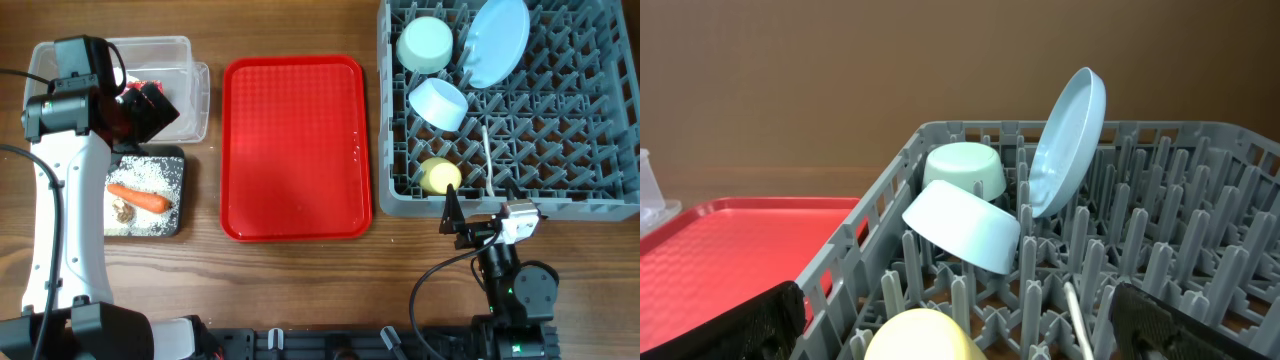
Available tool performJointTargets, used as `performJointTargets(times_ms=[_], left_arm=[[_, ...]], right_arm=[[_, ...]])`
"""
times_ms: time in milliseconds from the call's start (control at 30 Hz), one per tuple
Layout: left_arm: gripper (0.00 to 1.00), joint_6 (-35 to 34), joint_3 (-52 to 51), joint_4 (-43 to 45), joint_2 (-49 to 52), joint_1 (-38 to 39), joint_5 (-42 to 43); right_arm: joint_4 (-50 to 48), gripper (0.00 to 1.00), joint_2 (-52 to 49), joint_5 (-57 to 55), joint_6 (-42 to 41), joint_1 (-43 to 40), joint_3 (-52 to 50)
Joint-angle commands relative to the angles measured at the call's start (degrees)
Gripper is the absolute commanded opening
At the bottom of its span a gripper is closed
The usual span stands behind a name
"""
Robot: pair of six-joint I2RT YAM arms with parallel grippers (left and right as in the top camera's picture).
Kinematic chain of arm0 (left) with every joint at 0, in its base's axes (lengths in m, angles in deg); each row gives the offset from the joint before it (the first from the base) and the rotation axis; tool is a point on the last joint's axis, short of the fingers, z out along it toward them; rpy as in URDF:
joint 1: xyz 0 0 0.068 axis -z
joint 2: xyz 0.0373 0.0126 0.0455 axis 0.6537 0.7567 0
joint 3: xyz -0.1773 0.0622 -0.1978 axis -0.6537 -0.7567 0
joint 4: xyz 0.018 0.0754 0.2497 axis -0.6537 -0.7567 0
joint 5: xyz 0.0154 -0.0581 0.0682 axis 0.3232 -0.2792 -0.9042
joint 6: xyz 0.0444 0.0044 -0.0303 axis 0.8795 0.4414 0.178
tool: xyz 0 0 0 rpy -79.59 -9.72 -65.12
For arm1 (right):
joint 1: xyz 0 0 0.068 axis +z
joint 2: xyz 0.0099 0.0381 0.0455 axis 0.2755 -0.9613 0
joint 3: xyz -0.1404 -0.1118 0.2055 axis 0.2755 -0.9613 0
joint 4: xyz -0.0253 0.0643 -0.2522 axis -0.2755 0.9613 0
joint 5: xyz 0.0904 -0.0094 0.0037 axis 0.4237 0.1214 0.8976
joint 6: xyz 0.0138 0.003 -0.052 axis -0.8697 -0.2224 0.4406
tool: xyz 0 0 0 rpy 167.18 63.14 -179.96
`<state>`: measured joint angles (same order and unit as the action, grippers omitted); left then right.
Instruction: Sort waste into correct bins and load items into the dishwasher rack
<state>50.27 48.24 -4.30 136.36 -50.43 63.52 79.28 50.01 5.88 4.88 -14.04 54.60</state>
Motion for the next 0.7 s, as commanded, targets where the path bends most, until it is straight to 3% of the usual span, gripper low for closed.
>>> performJointTargets(times_ms=[0, 100, 200, 333, 400, 500, 667], left_arm=[[1.0, 0.46, 0.26, 0.13, -1.16, -0.31, -0.57], [1.0, 0.5, 0.26, 0.24, -4.17, 0.15, -0.74], [1.0, 0.48, -4.76, 9.05, -11.72, 1.79, -0.57], [1.0, 0.48, -28.24, 34.56, -29.16, 3.52, 4.52], [1.0, 0.48, -44.89, 52.11, -39.78, 3.5, 8.22], [1.0, 0.48, -66.07, 71.21, -54.62, 3.58, 10.38], [1.0, 0.72, -80.35, 74.95, -71.82, 5.18, 8.33]], right_arm=[[-0.33, 1.0, 0.83, -0.98, 0.72, 0.11, -0.15], [-0.33, 1.0, 0.83, -0.98, 0.74, 0.11, -0.15], [-0.33, 1.0, 0.83, -0.98, 0.72, 0.11, -0.15], [-0.33, 1.0, 0.83, -0.98, 0.74, 0.11, -0.15], [-0.33, 1.0, 0.83, -0.98, 0.72, 0.11, -0.15], [-0.33, 1.0, 0.83, -0.98, 0.72, 0.11, -0.15], [-0.33, 1.0, 0.83, -0.98, 0.72, 0.11, -0.15]])
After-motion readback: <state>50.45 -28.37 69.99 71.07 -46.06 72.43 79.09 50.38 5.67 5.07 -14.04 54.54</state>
